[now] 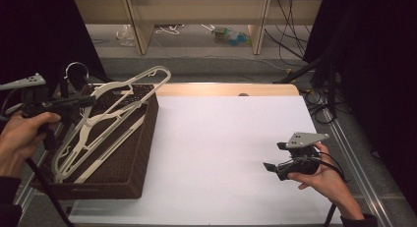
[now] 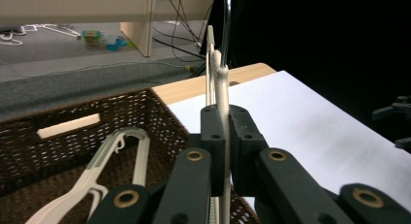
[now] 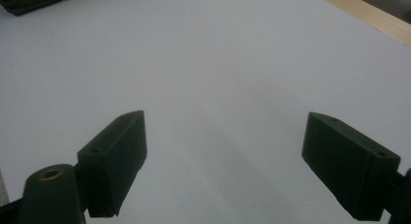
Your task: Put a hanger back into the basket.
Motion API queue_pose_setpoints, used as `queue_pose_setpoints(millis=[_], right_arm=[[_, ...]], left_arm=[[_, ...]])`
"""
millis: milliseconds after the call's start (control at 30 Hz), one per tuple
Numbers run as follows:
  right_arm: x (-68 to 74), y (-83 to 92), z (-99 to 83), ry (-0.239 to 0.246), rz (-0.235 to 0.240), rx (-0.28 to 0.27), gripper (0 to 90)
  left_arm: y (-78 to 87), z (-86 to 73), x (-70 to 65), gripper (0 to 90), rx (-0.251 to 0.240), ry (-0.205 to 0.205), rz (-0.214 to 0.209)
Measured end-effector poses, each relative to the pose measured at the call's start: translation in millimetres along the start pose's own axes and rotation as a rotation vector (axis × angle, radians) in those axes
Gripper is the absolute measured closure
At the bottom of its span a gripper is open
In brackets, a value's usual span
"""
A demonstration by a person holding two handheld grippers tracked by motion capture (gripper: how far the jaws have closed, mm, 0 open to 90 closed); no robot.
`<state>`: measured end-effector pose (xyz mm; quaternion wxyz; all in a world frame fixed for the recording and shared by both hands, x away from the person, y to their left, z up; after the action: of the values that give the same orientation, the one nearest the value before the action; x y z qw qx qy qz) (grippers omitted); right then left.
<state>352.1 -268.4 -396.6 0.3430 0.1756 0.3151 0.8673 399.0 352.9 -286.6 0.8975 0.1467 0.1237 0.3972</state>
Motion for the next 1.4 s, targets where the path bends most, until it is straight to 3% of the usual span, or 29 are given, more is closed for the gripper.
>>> queue_pose_setpoints(millis=[200, 333, 767, 933, 1200, 1400], right_arm=[[0.5, 0.4, -0.3, -0.004, 0.000, 0.004, 17.1], [-0.4, 0.1, -0.5, -0.003, -0.001, 0.005, 17.2], [-0.7, -0.9, -1.1, -0.003, 0.003, 0.004, 17.3], [-0.1, -1.0, -1.2, -0.002, 0.001, 0.005, 17.3], [0.1, -2.4, -1.8, -0.001, 0.008, 0.012, 17.5], [-1.2, -3.1, -2.2, -0.002, 0.007, 0.012, 17.4]], left_arm=[[-1.6, -6.7, 22.1, 85.9, 0.046, -0.004, 0.060], [-1.1, -13.1, 32.5, 85.9, 0.052, 0.005, 0.081], [5.1, -31.3, 52.1, 85.9, 0.076, 0.020, 0.085], [4.8, -42.6, 59.0, 85.9, 0.070, 0.054, 0.085], [3.5, -56.3, 62.7, 85.9, 0.133, 0.059, 0.080], [-8.7, -67.4, 61.3, 85.8, 0.159, 0.070, 0.055]])
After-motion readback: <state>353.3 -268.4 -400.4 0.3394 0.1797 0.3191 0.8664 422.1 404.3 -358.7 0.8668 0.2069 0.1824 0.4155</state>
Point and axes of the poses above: each handheld gripper's, and its own axes: y roughly backward along the jaws, z roughly out of its top, x roughly to its left, the point moved 1 cm from there along -y, roughly forward along the jaws, and after that the axes turned 9 degrees about -y, right-handed, at the moved point
